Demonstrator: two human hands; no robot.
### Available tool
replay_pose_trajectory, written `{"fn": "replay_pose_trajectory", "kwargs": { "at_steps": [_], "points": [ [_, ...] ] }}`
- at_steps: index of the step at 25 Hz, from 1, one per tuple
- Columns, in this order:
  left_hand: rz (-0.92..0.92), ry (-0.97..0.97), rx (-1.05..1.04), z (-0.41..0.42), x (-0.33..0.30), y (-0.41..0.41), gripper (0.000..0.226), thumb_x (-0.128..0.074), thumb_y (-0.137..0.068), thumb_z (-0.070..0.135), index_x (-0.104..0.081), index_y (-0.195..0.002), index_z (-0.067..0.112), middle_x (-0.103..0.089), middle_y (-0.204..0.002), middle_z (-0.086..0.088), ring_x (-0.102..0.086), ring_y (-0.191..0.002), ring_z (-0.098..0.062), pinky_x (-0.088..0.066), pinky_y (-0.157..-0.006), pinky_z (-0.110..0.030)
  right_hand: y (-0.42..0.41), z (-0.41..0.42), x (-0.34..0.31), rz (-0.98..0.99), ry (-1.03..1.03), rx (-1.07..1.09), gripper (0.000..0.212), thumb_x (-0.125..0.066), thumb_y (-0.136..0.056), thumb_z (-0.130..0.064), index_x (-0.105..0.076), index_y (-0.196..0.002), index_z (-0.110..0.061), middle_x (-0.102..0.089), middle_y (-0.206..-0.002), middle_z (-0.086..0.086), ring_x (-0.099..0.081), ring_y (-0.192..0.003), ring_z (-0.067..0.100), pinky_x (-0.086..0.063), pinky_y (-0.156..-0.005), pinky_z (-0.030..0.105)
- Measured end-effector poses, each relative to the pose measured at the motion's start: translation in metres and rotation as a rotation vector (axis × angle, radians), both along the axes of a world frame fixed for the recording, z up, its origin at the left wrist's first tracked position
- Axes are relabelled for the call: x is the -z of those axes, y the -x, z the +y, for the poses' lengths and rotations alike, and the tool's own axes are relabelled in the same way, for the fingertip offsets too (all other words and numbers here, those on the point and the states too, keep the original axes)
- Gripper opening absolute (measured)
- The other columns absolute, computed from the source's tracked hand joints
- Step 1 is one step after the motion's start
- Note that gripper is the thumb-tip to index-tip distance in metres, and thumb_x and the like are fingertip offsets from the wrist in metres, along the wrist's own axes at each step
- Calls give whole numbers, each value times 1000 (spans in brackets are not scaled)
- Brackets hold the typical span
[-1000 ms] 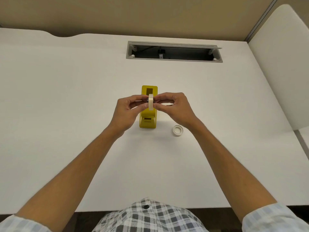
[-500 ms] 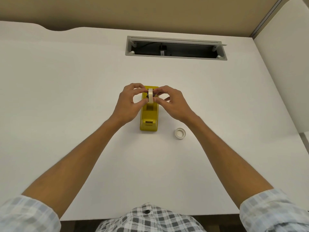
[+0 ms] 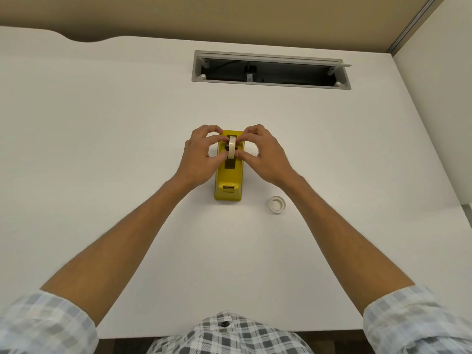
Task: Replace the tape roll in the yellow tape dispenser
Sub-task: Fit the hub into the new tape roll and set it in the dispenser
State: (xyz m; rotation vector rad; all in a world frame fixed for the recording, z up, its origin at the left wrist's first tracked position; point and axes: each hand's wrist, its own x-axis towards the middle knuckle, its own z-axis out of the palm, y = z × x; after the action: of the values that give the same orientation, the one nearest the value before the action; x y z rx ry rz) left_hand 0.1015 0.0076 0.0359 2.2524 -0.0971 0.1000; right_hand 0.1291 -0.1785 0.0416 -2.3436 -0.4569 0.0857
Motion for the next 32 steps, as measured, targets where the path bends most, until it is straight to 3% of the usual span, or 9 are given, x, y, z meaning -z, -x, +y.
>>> {"fn": "replay_pose_trajectory", "kwargs": {
  "at_steps": [8,12,15,21,25,32],
  "points": [
    [-1,-41,-1,1,1,-1,30,-67,-84,25,-70,-113,19,-54,-133,3,-39,-132,-19,-38,-105,-51,2,3,-7,-2,-71,53,34,-74,-77,-34,-69,-108,-22,-64,-110,-8,-59,-96,8,-54,-80,35],
    [-7,-81,21,3,-1,-2,31,-65,-83,26,-69,-113,20,-54,-133,2,-40,-131,-20,-37,-106,-49,4,2,-12,10,-32,-16,49,-74,-77,-43,-65,-120,-23,-61,-114,-8,-59,-99,7,-52,-81,32],
    [-21,-116,24,2,-1,-1,32,-65,-83,27,-68,-114,20,-54,-134,1,-40,-132,-20,-36,-106,-46,1,1,-13,1,28,-30,48,-76,-76,-45,-67,-118,-24,-59,-116,-8,-58,-100,9,-52,-83,34],
    [8,5,-16,-1,2,5,32,-65,-83,24,-67,-115,18,-53,-134,1,-42,-130,-19,-40,-105,-40,2,1,-13,2,87,-42,49,-77,-75,-48,-68,-118,-25,-54,-121,-9,-57,-104,11,-52,-84,37],
    [24,15,-8,-2,7,13,41,-65,-85,20,-60,-126,21,-48,-140,3,-40,-132,-16,-39,-103,-31,6,3,-14,-23,125,-58,50,-74,-76,-51,-68,-118,-25,-52,-122,-9,-57,-104,11,-52,-83,36],
    [63,31,21,0,20,28,52,-60,-90,30,-47,-140,29,-36,-152,5,-34,-139,-18,-43,-105,-44,12,4,-13,-63,195,-69,54,-68,-82,-52,-63,-128,-23,-50,-130,-7,-54,-113,12,-52,-85,35]
  ]
}}
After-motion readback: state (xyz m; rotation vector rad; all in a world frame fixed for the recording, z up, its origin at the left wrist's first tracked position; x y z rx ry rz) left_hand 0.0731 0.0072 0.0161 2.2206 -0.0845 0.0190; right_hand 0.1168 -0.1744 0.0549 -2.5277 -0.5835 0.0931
